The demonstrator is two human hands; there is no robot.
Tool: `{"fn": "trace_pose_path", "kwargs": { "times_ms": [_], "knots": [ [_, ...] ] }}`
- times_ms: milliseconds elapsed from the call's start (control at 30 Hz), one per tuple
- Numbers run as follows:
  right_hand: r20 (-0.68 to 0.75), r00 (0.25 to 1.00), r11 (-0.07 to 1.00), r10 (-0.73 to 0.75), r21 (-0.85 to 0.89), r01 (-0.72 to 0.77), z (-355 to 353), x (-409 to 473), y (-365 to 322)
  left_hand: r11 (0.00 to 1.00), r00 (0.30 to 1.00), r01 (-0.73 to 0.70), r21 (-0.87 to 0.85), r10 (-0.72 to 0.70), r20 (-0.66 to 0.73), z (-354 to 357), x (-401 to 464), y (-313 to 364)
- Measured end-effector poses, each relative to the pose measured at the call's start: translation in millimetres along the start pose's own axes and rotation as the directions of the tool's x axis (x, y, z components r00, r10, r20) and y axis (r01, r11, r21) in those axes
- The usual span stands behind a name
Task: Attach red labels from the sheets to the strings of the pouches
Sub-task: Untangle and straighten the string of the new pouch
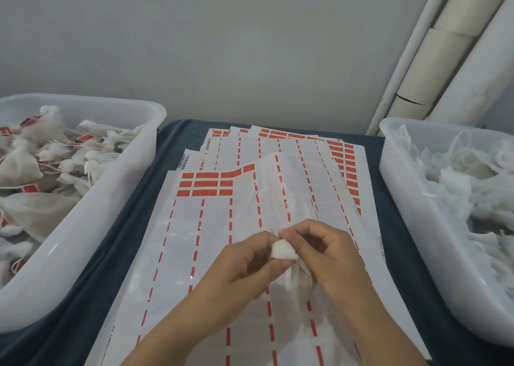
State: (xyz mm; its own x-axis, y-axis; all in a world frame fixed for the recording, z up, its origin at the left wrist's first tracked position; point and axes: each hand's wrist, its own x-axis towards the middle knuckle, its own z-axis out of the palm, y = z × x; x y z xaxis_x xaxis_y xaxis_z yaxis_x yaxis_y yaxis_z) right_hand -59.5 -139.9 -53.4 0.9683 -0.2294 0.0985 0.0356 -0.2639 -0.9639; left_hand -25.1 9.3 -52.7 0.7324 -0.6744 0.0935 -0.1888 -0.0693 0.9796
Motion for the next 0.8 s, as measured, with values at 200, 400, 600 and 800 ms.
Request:
{"fn": "trace_pose_path", "kwargs": {
  "times_ms": [200,400,600,800],
  "knots": [
    [0.130,0.988,0.995,-0.085,-0.037,0.091,0,-1,-2,0.997,0.986,0.058,-0.053,-0.066,-0.154,0,2,-7],
    [0.178,0.984,0.996,0.026,-0.092,-0.009,-8,1,-6,0.985,0.975,0.081,-0.154,-0.110,-0.191,-7,6,-3],
    [0.481,0.839,0.824,0.253,0.347,-0.447,-4,-6,-10,0.826,0.984,0.100,-0.554,-0.164,-0.067,-16,5,0],
    [0.452,0.857,0.672,0.247,0.557,-0.487,3,-5,-9,0.696,0.950,0.143,-0.704,-0.296,-0.099,-11,8,-6]
  ]
}}
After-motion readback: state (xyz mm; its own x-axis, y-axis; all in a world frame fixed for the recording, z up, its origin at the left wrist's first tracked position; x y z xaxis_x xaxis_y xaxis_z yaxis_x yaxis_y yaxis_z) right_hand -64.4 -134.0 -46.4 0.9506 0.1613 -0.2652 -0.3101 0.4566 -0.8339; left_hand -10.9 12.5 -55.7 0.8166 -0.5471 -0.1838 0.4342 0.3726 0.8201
